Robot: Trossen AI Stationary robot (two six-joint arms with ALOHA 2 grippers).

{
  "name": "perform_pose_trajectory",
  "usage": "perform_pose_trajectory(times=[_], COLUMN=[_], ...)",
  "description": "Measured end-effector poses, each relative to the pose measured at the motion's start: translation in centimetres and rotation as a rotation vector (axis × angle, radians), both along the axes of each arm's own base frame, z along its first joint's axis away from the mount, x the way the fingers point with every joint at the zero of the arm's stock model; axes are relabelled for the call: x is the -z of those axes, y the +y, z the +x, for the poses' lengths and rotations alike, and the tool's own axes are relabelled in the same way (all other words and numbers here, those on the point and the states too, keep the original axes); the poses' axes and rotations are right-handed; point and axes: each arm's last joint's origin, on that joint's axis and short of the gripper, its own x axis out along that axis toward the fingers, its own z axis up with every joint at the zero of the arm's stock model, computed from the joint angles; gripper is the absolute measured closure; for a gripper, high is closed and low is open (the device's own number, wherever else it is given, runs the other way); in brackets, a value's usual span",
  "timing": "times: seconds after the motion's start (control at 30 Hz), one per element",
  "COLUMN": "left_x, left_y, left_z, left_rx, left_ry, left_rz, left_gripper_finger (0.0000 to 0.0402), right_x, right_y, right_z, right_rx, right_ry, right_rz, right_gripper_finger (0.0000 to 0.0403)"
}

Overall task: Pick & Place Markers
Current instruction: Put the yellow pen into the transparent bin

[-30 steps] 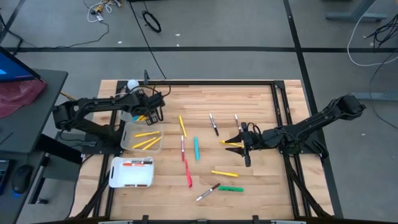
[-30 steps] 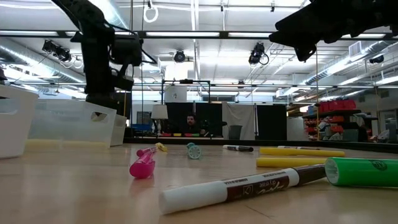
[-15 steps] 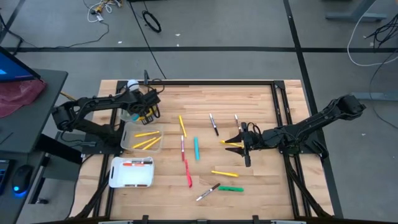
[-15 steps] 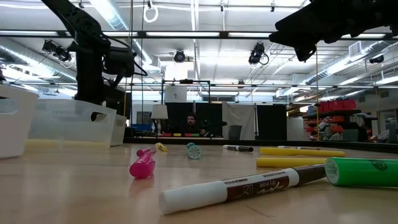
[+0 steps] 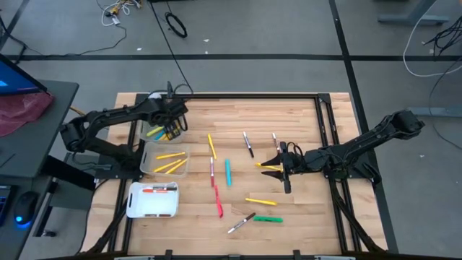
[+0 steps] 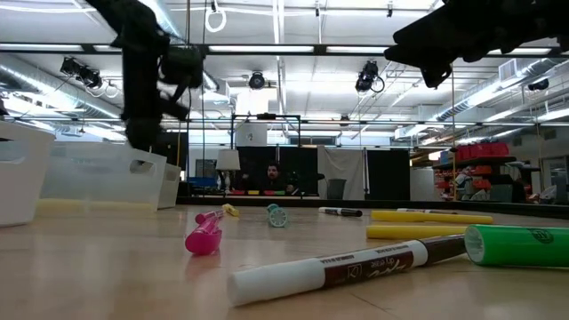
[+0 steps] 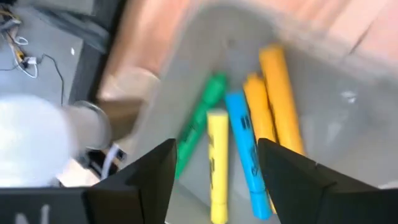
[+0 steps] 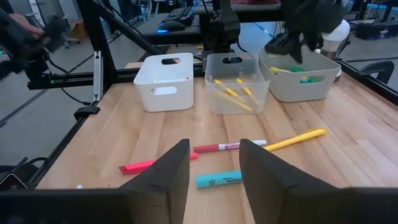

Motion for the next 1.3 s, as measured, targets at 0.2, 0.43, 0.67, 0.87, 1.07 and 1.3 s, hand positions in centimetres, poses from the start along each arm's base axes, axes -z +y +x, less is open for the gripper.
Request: perform_pose_trajectory(times=[0.2, 0.43, 0.67, 0.87, 1.07, 1.3], left_x=[-5.5, -7.9, -5.5, -2.1, 1.6, 3.9], left_y=[-0.6, -4.6, -10.8, -15.1, -17.0, -17.9], left_z=[3.0, 7.5, 11.1, 12.6, 15.8, 19.8], left_rx=[0.020, 0.176, 0.363, 0.468, 0.451, 0.463], left_ry=[-0.176, -0.501, -1.053, -1.385, -1.352, -1.316], left_rz=[0.084, 0.170, 0.199, 0.167, 0.145, 0.115], left_gripper_finger=[0.0173, 0.0197, 0.0209, 0.0209, 0.0209, 0.0209], right_x=[0.0, 0.1, 0.9, 1.8, 3.7, 6.6], right_y=[-0.1, -0.1, 0.0, 0.1, -1.0, -2.9], right_z=[0.0, 0.0, 0.4, 0.6, 0.0, -1.5], right_rx=[0.005, 0.012, 0.018, 0.019, 0.152, 0.249], right_ry=[0.000, 0.005, 0.051, 0.102, 0.292, 0.523], right_rz=[0.000, 0.028, 0.033, 0.014, 0.022, -0.019], right_gripper_finger=[0.0264, 0.0264, 0.0264, 0.0264, 0.0255, 0.0204])
